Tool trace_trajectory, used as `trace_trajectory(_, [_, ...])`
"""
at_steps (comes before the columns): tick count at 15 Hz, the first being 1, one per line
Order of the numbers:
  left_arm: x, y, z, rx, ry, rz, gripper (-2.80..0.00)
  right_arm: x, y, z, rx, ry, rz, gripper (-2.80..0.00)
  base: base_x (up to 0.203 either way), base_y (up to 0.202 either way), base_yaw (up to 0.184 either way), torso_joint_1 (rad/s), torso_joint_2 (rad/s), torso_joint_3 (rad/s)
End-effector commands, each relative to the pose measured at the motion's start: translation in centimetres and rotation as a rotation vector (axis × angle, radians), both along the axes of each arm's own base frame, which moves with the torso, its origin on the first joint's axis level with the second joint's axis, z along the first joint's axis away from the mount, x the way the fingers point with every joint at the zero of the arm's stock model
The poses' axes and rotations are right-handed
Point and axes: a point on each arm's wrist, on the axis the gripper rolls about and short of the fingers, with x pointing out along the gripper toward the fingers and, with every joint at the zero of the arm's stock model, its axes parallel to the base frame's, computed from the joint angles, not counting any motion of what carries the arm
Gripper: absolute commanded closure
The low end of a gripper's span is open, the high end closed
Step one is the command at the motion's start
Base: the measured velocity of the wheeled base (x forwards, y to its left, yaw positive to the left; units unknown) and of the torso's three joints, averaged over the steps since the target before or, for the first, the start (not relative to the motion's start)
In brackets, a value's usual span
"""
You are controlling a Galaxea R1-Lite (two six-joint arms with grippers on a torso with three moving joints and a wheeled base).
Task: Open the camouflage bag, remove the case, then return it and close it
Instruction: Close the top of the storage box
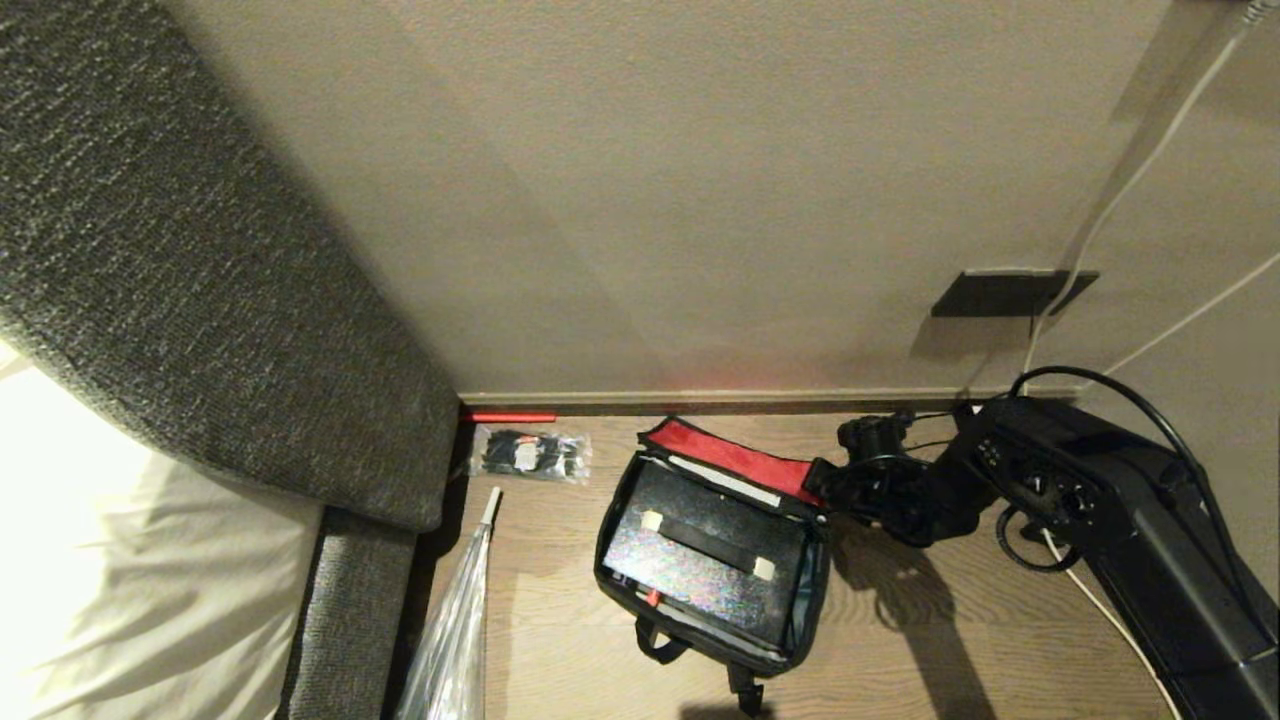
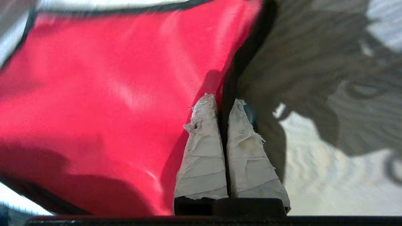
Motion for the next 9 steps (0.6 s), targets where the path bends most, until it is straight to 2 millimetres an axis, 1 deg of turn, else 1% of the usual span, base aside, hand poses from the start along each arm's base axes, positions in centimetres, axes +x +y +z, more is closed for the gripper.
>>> trace_trajectory(1, [0.0, 0.0, 0.0, 0.0, -0.001, 0.001, 0.0, -2.1, -0.2, 1.5, -0.035, -0.001, 0.101, 0.0, 0.0, 0.0, 0.0, 0.0, 0.0, 0.0])
trace_trajectory(4, [0.0, 0.0, 0.0, 0.0, -0.001, 0.001, 0.0, -5.4, -0.6, 2.0, -0.163, -0.07, 0.32, 0.0, 0.0, 0.0, 0.0, 0.0, 0.0, 0.0])
trace_trajectory(5, [0.0, 0.0, 0.0, 0.0, -0.001, 0.001, 0.0, -6.4, -0.7, 2.4, -0.206, -0.129, 0.383, 0.0, 0.0, 0.0, 0.0, 0.0, 0.0, 0.0])
trace_trajectory(7, [0.0, 0.0, 0.0, 0.0, -0.001, 0.001, 0.0, -7.6, -0.8, 3.8, -0.264, -0.249, 0.489, 0.0, 0.0, 0.0, 0.0, 0.0, 0.0, 0.0])
trace_trajectory(8, [0.0, 0.0, 0.0, 0.0, -0.001, 0.001, 0.0, -8.0, -0.8, 4.1, -0.276, -0.275, 0.524, 0.0, 0.0, 0.0, 0.0, 0.0, 0.0, 0.0])
trace_trajectory(9, [0.0, 0.0, 0.0, 0.0, -0.001, 0.001, 0.0, -8.8, -0.9, 4.1, -0.289, -0.269, 0.552, 0.0, 0.0, 0.0, 0.0, 0.0, 0.0, 0.0])
